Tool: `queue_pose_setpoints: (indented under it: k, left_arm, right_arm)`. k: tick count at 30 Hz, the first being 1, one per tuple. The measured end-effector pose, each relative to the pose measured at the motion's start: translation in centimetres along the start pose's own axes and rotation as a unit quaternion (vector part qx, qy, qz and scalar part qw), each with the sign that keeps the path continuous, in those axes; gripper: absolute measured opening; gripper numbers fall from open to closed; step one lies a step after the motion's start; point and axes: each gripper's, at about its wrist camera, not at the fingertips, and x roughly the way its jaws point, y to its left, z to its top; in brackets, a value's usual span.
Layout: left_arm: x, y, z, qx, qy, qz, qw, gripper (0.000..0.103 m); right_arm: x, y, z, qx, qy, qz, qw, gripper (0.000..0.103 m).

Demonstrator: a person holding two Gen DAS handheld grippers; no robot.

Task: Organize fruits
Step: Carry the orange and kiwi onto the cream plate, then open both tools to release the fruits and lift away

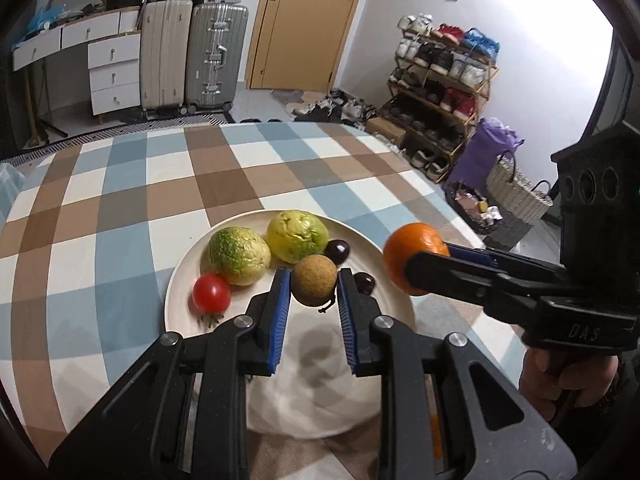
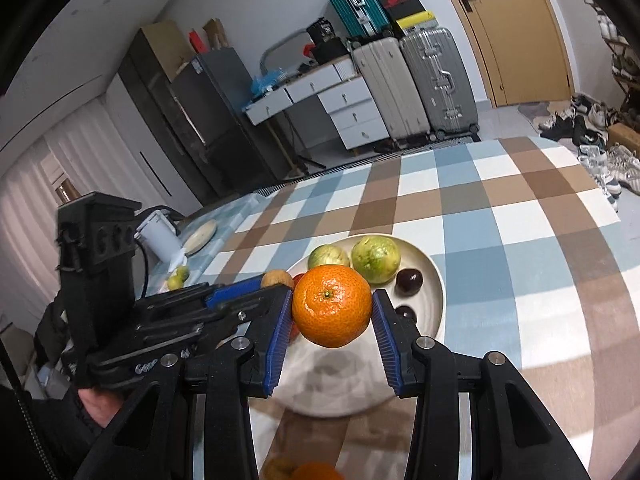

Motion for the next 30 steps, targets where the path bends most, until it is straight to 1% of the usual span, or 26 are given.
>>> queue_pose_setpoints:
  k: [6, 10, 17, 20, 25, 27, 28, 29, 30]
  left_arm:
    - [2.3, 0.4, 0.5, 0.002, 0.016, -0.008, 0.9998, 0.021]
    - [3.5, 0.4, 0.4, 0.008, 0.033, -0.006, 0.9994, 0.021]
    - [5.3, 0.9, 0.3, -0.001, 0.050, -0.004, 0.9988, 0.021]
    - [5.8, 1.2, 0.2, -0.004, 0.058, 0.002, 0.9983, 0.021]
    - [6.4, 1.9, 0.0, -0.023, 0.067, -0.003, 0.9975, 0.021]
    - [6.4, 2.0, 0.0, -0.023, 0.067, -0.002, 0.9975, 0.021]
    - [6.3, 1.9, 0.0, -0.021, 0.065, 0.001, 0.9977, 0.022]
    - [6.2, 1.9, -0.1, -0.020, 0.064, 0.003, 0.9977, 0.022]
    - [6.0, 1.9, -0.1, -0.020, 0.063, 0.001, 0.9978, 0.022]
  right_arm:
    - [3.3, -1.1, 0.7, 0.017, 0.034, -0.010, 0.999, 0.041]
    - [4.9, -2.0, 0.6, 0.022, 0.052, -0.020, 0.998, 0.041]
    - [6.3, -3.1, 0.9, 0.029, 0.070, -0.034, 0.997, 0.041]
    - [6.8, -3.3, 0.9, 0.031, 0.075, -0.031, 0.996, 0.041]
    - [7.2, -3.4, 1.0, 0.039, 0.078, -0.026, 0.996, 0.042]
    - [7.0, -3.3, 1.0, 0.040, 0.073, -0.025, 0.996, 0.046]
    - [6.8, -3.3, 1.1, 0.039, 0.069, -0.019, 0.997, 0.053]
    - [6.6, -3.2, 1.1, 0.039, 0.064, -0.016, 0.997, 0.056]
    - [6.2, -3.1, 1.2, 0.038, 0.058, -0.010, 0.998, 0.056]
